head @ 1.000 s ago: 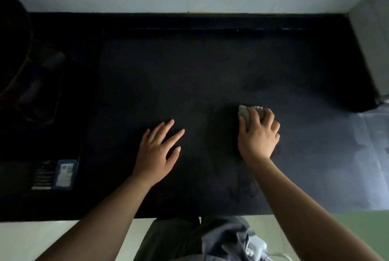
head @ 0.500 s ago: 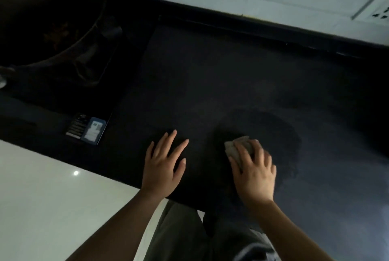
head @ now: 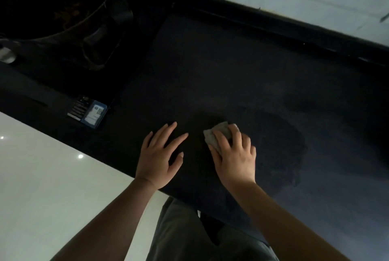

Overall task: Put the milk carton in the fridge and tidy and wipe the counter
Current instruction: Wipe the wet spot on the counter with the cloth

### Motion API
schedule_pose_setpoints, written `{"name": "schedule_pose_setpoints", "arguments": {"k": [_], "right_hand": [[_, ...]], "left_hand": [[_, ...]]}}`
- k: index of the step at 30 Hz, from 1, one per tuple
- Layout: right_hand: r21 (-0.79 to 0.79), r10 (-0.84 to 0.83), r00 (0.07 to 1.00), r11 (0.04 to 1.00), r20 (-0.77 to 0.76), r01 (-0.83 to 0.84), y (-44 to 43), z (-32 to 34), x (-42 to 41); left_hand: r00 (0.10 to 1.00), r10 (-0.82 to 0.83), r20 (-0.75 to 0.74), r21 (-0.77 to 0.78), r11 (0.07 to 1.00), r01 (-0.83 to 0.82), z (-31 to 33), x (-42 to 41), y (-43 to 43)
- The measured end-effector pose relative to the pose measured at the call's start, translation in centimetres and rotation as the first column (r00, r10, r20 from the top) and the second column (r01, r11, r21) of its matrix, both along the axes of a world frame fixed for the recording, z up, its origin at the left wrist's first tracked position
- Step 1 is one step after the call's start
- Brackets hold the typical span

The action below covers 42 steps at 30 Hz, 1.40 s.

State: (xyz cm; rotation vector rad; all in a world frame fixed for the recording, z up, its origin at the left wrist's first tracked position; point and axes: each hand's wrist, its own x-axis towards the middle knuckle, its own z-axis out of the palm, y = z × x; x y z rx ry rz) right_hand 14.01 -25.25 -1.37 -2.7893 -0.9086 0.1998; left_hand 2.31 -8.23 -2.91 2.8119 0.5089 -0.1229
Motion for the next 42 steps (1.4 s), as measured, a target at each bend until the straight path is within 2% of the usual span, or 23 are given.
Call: {"name": "schedule_pose_setpoints", "arguments": {"k": [3,8,10,17,21,24,27,29,30,33,35,39,42], "right_hand": [[0.018,-0.006,1.0,1.0,0.007,0.006,-3.4,-0.3,-0.5],[0.054,-0.358,0.933,0.932,-0.031,0.359,-2.0,-0.1,3.8],[0.03,-0.426,0.902,0.903,-0.068,0.429,0.3,0.0,4.9],[0.008,-0.232,0.968,0.972,-0.091,0.234,3.0,0.4,0.3],[-0.008,-0.247,0.966,0.969,-0.076,0.247,0.6,0.5,-3.9],[0.04,-0.4,0.91,0.913,-0.106,0.406,-0.8,0.5,-4.8],[0.048,-0.632,0.767,0.767,-0.111,0.639,1.4,0.6,-3.4],[0.049,-0.715,0.689,0.689,-0.118,0.723,4.2,0.7,-2.5],[0.052,-0.706,0.7,0.699,-0.105,0.713,5.5,0.7,-2.3],[0.048,-0.529,0.847,0.846,-0.061,0.531,7.9,0.3,-4.0],[0.039,-0.457,0.889,0.888,-0.016,0.458,7.8,0.1,-6.4],[0.037,-0.52,0.854,0.853,-0.022,0.52,4.8,0.0,-9.8],[0.053,-0.641,0.768,0.766,-0.017,0.64,0.9,-0.2,-9.3]], "left_hand": [[0.999,0.01,0.032,-0.025,1.0,-0.009,-0.1,-0.1,0.0],[0.999,-0.005,0.037,-0.023,1.0,0.006,-0.1,0.0,0.0],[0.999,-0.023,0.027,-0.013,1.0,0.023,0.1,0.0,0.0],[0.991,-0.131,-0.013,0.018,0.991,0.131,0.6,0.2,1.2],[0.968,-0.251,-0.025,0.017,0.968,0.252,1.3,0.3,3.6],[0.959,-0.279,-0.05,0.035,0.959,0.281,1.0,0.2,5.9],[0.944,-0.327,-0.055,0.041,0.943,0.329,0.8,-0.1,7.3],[0.935,-0.349,-0.057,0.035,0.936,0.351,0.7,-0.1,7.6],[0.933,-0.355,-0.06,0.031,0.934,0.357,0.7,-0.2,7.6],[0.926,-0.375,-0.042,0.007,0.927,0.376,0.7,-0.4,7.8],[0.918,-0.396,-0.025,-0.007,0.918,0.396,0.6,-0.7,8.1],[0.903,-0.43,-0.018,-0.033,0.902,0.43,0.7,-1.2,7.8],[0.877,-0.481,-0.013,-0.056,0.876,0.479,0.9,-1.1,6.4]]}}
